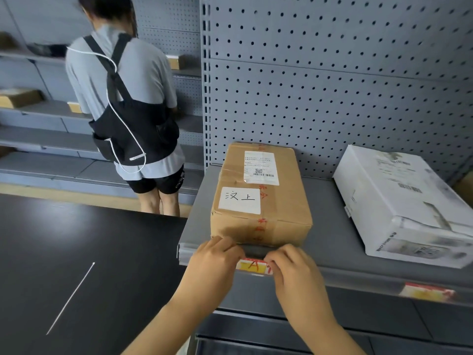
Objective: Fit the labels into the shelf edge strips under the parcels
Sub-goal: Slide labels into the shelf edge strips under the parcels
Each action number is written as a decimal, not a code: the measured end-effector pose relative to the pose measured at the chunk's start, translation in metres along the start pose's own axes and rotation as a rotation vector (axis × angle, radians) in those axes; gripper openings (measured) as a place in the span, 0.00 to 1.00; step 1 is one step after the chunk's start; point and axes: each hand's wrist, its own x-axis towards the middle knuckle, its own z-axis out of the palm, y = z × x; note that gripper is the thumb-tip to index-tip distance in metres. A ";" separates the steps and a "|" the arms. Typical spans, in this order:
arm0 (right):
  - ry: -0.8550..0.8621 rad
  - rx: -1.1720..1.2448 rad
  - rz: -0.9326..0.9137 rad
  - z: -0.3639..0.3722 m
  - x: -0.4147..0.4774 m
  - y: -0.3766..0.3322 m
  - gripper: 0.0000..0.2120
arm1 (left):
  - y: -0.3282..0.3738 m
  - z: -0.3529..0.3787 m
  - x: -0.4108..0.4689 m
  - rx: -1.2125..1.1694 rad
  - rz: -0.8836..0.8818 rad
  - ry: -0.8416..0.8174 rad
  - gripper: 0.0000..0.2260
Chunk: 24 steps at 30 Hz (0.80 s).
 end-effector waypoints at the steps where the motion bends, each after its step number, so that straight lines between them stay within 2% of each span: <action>1: -0.002 -0.010 -0.012 -0.001 0.001 0.000 0.12 | 0.000 0.003 -0.002 -0.003 -0.012 -0.004 0.15; 12: -0.024 -0.008 -0.016 0.006 -0.007 0.007 0.17 | 0.010 0.015 -0.010 -0.055 -0.095 0.027 0.15; 19: -0.015 0.034 -0.036 0.004 -0.008 0.009 0.12 | 0.008 0.016 -0.011 -0.018 -0.116 0.024 0.17; 24: -0.022 0.014 -0.019 0.006 -0.010 0.009 0.13 | 0.012 0.015 -0.016 0.001 -0.107 0.016 0.22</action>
